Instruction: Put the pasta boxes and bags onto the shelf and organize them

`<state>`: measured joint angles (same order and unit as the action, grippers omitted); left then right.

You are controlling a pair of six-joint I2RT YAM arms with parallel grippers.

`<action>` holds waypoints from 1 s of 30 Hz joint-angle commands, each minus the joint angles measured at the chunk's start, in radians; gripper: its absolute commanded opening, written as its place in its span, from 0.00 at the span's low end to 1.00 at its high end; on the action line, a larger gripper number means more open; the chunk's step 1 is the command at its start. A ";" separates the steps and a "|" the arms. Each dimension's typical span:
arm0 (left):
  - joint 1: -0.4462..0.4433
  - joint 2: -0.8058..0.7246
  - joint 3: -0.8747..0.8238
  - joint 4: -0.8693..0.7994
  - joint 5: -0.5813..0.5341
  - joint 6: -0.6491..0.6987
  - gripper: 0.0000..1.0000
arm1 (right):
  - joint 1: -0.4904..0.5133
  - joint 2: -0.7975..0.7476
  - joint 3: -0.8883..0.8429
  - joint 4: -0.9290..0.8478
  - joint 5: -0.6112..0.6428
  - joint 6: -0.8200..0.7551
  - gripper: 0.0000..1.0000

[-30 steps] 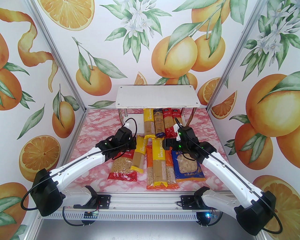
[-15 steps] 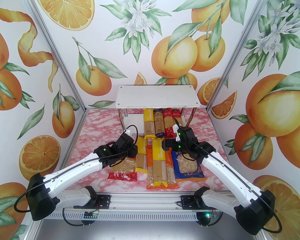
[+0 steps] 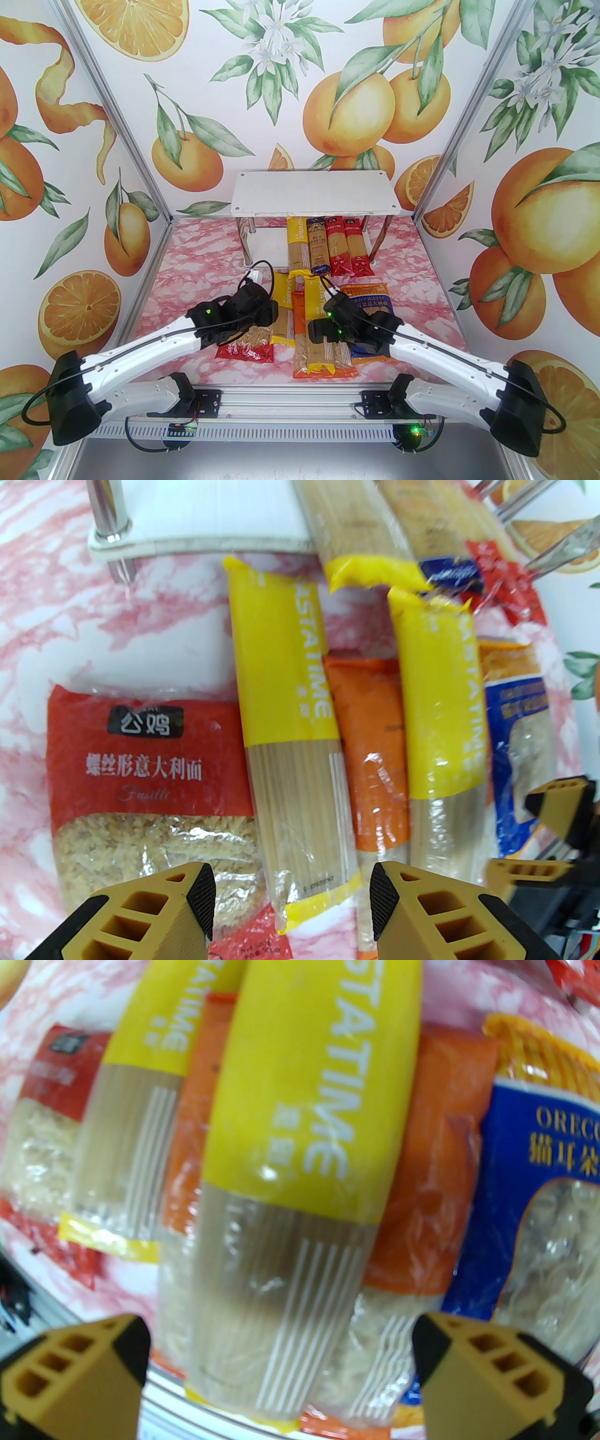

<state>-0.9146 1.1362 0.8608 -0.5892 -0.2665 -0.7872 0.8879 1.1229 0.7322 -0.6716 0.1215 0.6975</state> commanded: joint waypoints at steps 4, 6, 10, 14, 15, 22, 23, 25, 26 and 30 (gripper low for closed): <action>0.011 -0.089 -0.064 -0.012 -0.025 -0.029 0.59 | 0.057 0.077 0.015 0.059 0.087 0.097 0.98; 0.016 -0.117 -0.080 -0.017 -0.028 -0.030 0.59 | 0.062 0.111 0.021 0.055 0.104 0.117 0.99; 0.033 -0.165 -0.099 -0.034 -0.027 -0.024 0.60 | 0.066 0.183 0.036 0.053 0.113 0.137 1.00; 0.054 -0.201 -0.115 -0.044 -0.010 -0.014 0.60 | 0.084 0.237 0.059 0.068 0.105 0.143 0.99; 0.062 -0.209 -0.118 -0.044 -0.006 -0.011 0.60 | 0.090 0.248 0.066 0.068 0.106 0.146 0.98; 0.107 -0.224 -0.145 -0.024 0.031 0.010 0.61 | 0.129 0.313 0.099 0.037 0.115 0.163 0.91; 0.111 -0.224 -0.148 -0.019 0.038 0.013 0.61 | 0.131 0.318 0.098 0.034 0.115 0.168 0.90; 0.120 -0.221 -0.152 -0.011 0.048 0.020 0.61 | 0.133 0.324 0.092 0.032 0.116 0.179 0.86; 0.122 -0.220 -0.155 -0.008 0.053 0.025 0.61 | 0.132 0.326 0.087 0.034 0.115 0.184 0.82; 0.136 -0.218 -0.163 0.003 0.067 0.037 0.61 | 0.134 0.331 0.075 0.038 0.114 0.194 0.60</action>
<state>-0.7891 0.9264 0.7128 -0.6090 -0.2226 -0.7761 1.0145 1.4364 0.8040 -0.6342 0.2222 0.8738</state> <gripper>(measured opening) 0.607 0.637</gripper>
